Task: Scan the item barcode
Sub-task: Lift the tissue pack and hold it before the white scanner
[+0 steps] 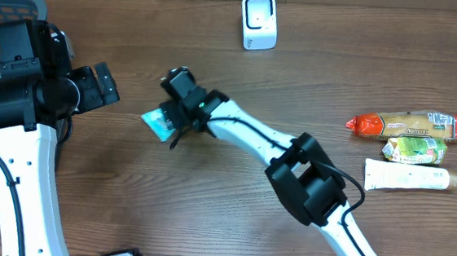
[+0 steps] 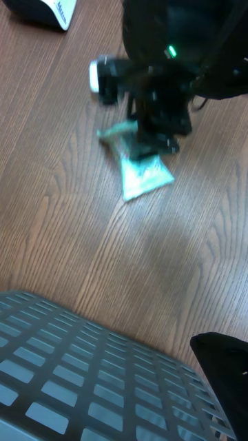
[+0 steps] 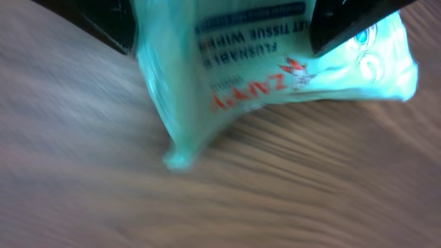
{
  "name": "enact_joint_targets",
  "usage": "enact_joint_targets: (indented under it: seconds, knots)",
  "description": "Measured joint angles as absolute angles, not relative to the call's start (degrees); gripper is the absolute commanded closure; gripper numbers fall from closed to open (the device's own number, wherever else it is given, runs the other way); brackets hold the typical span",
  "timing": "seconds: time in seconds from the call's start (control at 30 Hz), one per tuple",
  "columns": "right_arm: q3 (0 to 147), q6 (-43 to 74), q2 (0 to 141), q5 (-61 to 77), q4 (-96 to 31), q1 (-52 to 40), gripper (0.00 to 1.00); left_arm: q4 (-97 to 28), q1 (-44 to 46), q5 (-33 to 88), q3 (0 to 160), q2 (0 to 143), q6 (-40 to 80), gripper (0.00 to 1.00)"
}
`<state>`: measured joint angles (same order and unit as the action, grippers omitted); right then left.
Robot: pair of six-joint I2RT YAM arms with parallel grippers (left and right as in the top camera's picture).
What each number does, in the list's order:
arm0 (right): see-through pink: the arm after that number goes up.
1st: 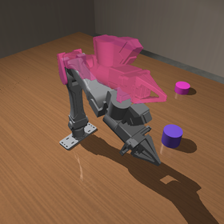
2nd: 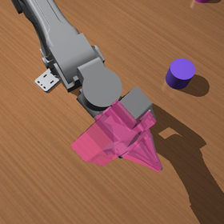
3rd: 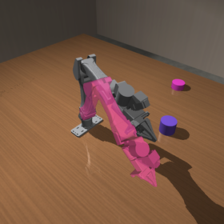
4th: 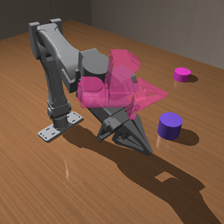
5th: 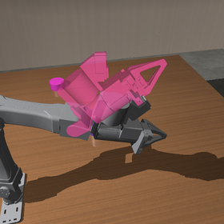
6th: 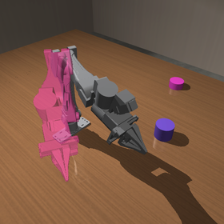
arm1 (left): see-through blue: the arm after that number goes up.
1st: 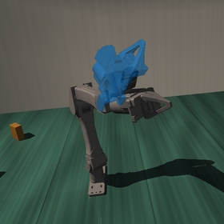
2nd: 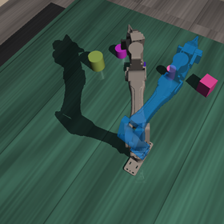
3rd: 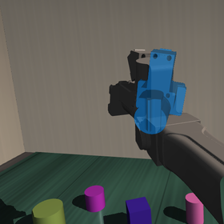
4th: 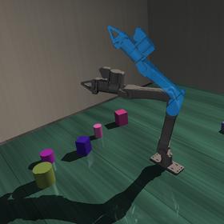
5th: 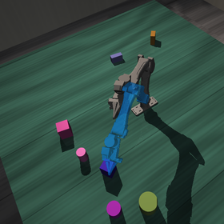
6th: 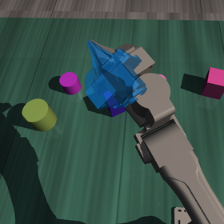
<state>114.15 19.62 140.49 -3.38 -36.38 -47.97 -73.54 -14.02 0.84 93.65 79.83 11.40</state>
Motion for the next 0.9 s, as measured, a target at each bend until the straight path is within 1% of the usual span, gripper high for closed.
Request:
enact_joint_targets:
  seconds: [0.03, 0.07, 0.1, 0.13, 0.17, 0.27, 0.37, 0.47, 0.53, 0.67, 0.9]
  knots:
    - [115.3, 22.1, 140.5, -2.7, -40.1, -46.9, 0.30, -73.6, -14.0, 0.8, 93.6, 79.8, 11.4, 0.00]
    - [116.2, 23.8, 140.5, -2.2, -42.1, -46.1, 0.33, -73.5, -14.0, 0.8, 93.6, 79.8, 11.4, 0.00]
    - [117.3, 25.3, 140.5, -1.4, -45.1, -44.7, 0.33, -73.6, -14.0, 0.8, 93.6, 79.8, 11.4, 0.00]
    - [118.3, 26.6, 140.5, -0.8, -48.2, -43.6, 0.32, -73.5, -14.0, 0.8, 93.6, 79.8, 11.4, 0.00]
    - [119.3, 27.4, 140.5, -0.5, -51.2, -42.4, 0.28, -73.6, -14.0, 0.8, 93.6, 79.8, 11.4, 0.00]
    - [121.9, 28.5, 140.5, -0.4, -59.2, -38.3, 0.23, -73.6, -14.0, 0.8, 93.6, 79.8, 11.4, 0.01]
    - [123.4, 27.5, 140.6, -0.6, -65.9, -34.7, 0.22, -73.5, -14.0, 0.8, 93.6, 79.8, 11.4, 0.00]
    - [124.0, 26.2, 140.6, -0.4, -71.3, -33.1, 0.21, -73.6, -14.0, 0.8, 93.6, 79.8, 11.4, 0.00]
    - [124.2, 25.4, 140.6, -0.3, -73.4, -32.6, 0.21, -73.6, -14.0, 0.8, 93.6, 79.8, 11.4, 0.01]
    - [124.7, 24.6, 140.6, -0.3, -76.4, -32.2, 0.17, -73.6, -14.0, 0.8, 93.6, 79.8, 11.4, 0.00]
    - [124.8, 24.0, 138.6, 0.4, -76.2, -31.4, 0.16, -73.5, -14.0, 0.8, 93.6, 79.8, 11.4, 0.00]
